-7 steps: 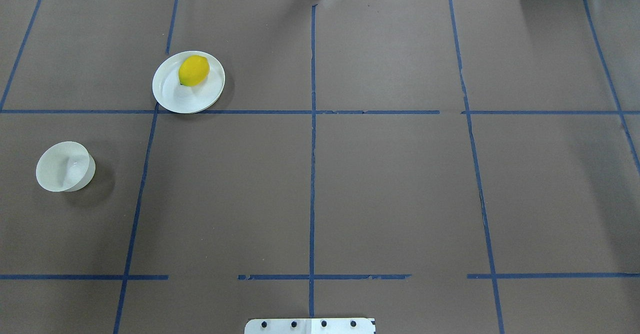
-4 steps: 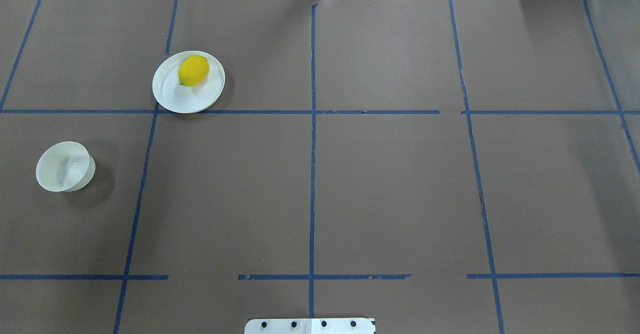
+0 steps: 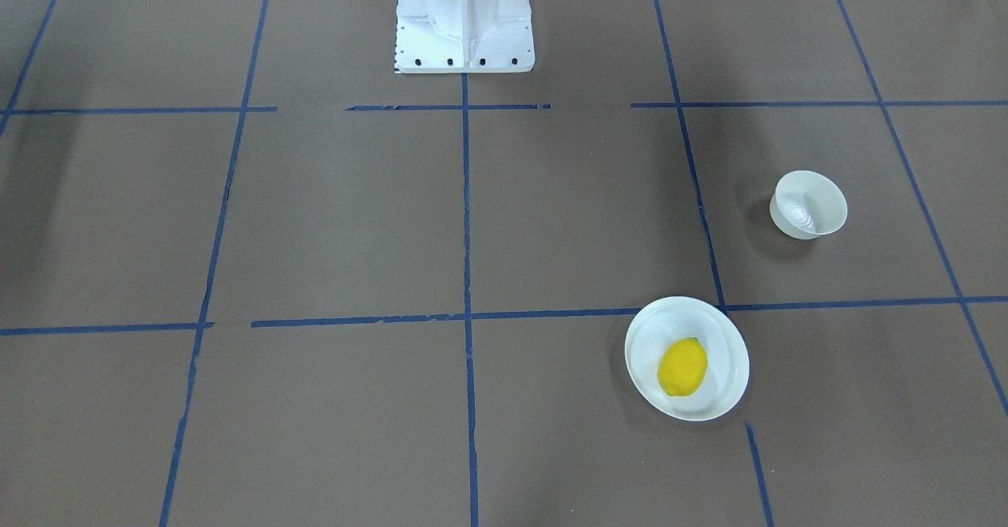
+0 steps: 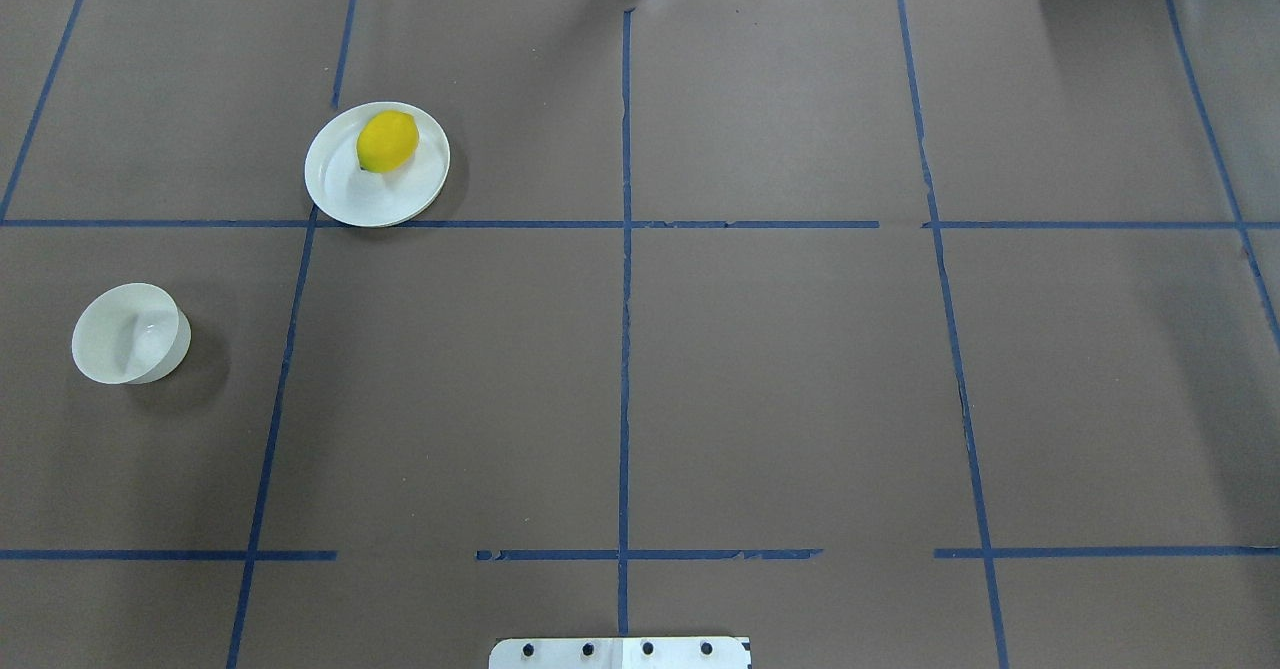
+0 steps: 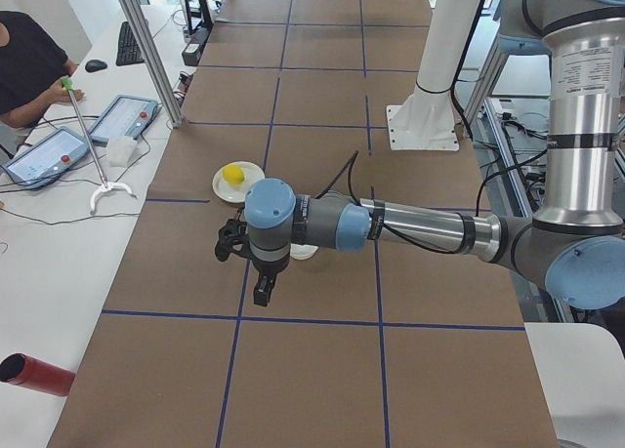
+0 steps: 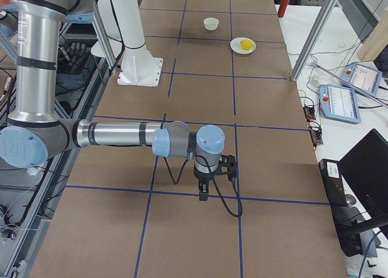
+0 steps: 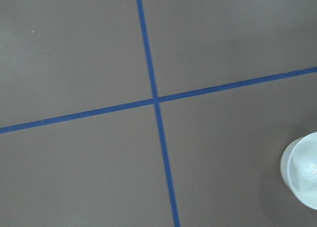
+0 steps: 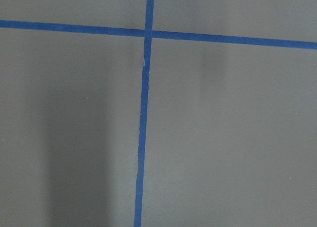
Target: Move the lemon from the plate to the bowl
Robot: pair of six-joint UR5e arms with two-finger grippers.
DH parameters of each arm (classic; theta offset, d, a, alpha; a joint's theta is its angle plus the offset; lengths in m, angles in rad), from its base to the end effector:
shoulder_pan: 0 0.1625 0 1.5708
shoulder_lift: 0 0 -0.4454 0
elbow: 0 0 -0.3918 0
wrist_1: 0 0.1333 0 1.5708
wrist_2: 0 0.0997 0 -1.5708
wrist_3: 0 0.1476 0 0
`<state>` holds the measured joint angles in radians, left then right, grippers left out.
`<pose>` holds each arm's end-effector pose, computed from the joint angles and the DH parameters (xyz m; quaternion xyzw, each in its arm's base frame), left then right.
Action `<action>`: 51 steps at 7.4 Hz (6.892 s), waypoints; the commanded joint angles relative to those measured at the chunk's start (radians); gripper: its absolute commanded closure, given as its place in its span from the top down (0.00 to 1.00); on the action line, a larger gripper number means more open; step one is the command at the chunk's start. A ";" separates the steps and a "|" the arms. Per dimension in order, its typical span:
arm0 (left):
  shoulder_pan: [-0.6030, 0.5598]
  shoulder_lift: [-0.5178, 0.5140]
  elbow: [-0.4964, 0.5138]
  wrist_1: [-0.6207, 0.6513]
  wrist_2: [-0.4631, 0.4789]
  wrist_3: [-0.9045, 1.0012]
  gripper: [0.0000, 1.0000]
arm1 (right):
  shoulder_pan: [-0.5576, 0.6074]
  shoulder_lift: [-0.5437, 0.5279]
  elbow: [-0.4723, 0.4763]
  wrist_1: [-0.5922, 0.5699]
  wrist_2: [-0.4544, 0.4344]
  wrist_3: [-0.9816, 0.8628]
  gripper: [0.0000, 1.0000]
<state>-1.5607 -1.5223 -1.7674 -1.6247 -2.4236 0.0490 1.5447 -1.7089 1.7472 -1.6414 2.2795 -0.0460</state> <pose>-0.0173 -0.4833 0.6247 0.0998 0.4096 0.0685 0.9042 0.0261 -0.4271 0.7039 -0.0117 -0.3471 -0.0282 0.9373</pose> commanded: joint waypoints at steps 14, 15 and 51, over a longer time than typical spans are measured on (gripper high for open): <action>0.648 -0.805 0.657 -0.343 0.365 -0.354 1.00 | 0.000 0.000 0.000 0.000 0.000 0.000 1.00; 0.663 -0.794 0.657 -0.343 0.365 -0.354 1.00 | 0.000 0.000 0.000 0.000 0.000 0.000 1.00; 0.129 0.033 0.012 -0.102 0.176 -0.039 1.00 | 0.000 0.000 0.000 0.000 0.000 0.000 1.00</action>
<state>-1.2587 -1.4834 -1.7766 -1.8601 -2.2267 -0.2016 1.5447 -1.7089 1.7472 -1.6413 2.2795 -0.0460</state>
